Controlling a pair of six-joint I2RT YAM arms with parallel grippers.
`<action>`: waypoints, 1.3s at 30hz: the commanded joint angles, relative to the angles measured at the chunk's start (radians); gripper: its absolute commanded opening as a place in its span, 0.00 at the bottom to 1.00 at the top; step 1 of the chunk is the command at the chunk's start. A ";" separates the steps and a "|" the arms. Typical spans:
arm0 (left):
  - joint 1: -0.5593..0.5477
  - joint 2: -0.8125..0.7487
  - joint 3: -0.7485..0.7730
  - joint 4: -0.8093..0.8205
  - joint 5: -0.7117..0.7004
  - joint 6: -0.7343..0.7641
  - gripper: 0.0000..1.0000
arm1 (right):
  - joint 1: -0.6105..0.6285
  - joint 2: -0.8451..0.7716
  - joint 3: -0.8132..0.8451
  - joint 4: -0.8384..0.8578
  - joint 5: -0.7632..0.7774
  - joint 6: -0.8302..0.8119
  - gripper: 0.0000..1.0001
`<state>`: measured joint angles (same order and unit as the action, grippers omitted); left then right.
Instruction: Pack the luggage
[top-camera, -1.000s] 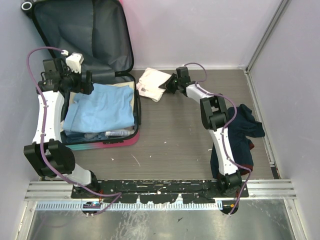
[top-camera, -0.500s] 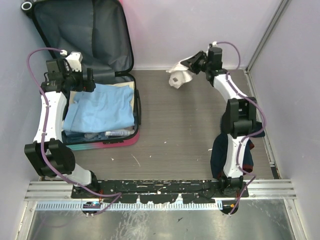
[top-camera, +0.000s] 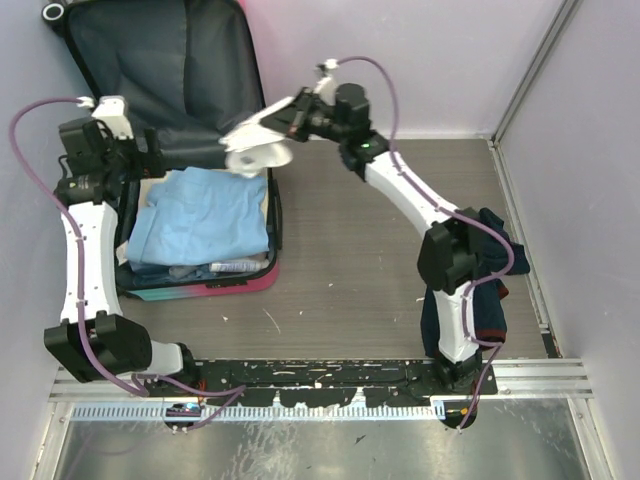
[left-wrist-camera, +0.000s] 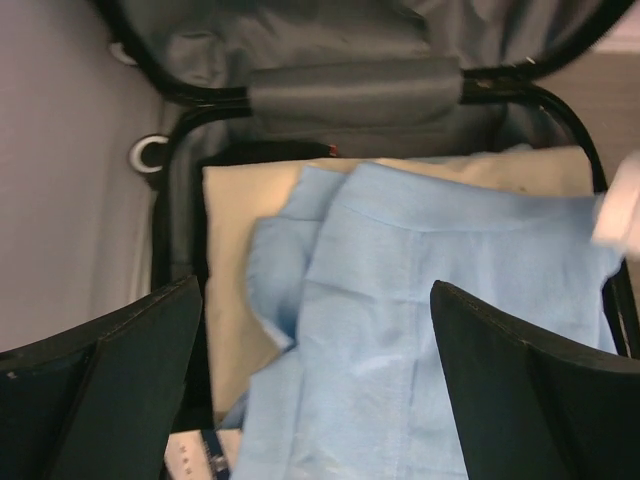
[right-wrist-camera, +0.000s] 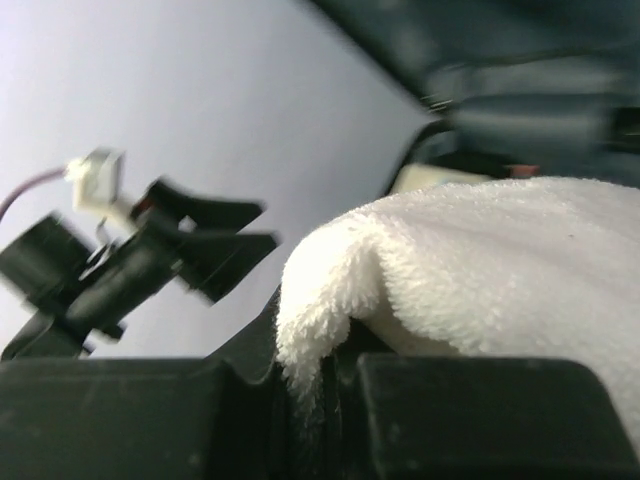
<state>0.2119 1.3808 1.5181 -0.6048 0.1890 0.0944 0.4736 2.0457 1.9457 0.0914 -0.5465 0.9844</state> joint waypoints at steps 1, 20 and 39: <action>0.102 -0.066 0.044 0.057 -0.017 -0.085 0.98 | 0.182 0.028 0.203 0.202 -0.068 0.020 0.01; 0.153 -0.029 0.010 -0.224 0.295 0.158 0.98 | 0.249 0.252 -0.138 -0.005 0.061 -0.499 0.26; 0.064 0.042 0.005 -0.335 0.278 0.196 0.98 | 0.054 0.035 -0.156 -0.037 -0.061 -0.560 0.86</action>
<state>0.2714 1.4292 1.4956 -0.9573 0.4465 0.3252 0.6273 2.2059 1.7599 0.0624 -0.6399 0.4702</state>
